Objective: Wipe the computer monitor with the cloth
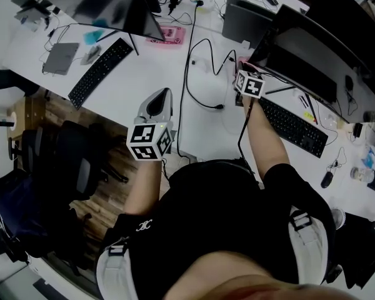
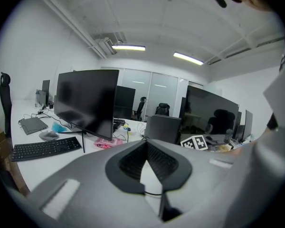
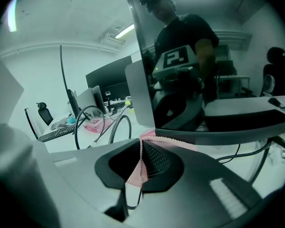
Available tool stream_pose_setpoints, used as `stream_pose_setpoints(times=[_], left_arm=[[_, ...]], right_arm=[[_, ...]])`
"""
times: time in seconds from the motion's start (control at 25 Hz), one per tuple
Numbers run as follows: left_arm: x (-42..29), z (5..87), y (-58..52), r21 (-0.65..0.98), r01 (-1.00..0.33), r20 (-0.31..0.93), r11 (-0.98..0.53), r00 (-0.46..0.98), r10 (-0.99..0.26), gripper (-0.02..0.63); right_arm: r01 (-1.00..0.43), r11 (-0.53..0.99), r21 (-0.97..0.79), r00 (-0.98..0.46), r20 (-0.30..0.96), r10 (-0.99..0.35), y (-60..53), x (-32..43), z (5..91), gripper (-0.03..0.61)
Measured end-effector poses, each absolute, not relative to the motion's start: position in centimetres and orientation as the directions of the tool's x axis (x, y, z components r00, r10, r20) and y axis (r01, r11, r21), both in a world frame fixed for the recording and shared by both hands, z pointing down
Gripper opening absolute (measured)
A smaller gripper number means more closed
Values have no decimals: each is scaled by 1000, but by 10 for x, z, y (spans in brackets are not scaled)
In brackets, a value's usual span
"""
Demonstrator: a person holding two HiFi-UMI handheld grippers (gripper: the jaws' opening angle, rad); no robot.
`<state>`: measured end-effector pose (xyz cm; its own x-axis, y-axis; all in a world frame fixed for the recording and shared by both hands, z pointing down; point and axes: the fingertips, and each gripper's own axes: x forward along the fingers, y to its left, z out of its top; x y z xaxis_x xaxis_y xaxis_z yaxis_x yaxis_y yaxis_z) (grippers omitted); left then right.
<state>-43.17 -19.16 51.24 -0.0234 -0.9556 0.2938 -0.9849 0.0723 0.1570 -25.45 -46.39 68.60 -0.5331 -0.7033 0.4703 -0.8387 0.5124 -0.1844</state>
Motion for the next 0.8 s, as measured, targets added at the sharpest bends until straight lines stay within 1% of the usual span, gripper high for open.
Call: stream_pose_setpoints(times=[0.2,0.56,0.8], left_arm=[[-434,518,-190,186,-978,280,90,-35,-959,49],[-419,510,-193,186,-981,257,59,-10,-966,49],[-406,496,-187,190,-980,213,63,-22,-977,49]], right_arm=[[-831,541,-131,-545,387,-744,-466,-261,653,9],[-881,468,-76,-472,228,-852,-463,-253,573,9],[-883,468,-40,-469,108,-876,-459,-247,519,9]])
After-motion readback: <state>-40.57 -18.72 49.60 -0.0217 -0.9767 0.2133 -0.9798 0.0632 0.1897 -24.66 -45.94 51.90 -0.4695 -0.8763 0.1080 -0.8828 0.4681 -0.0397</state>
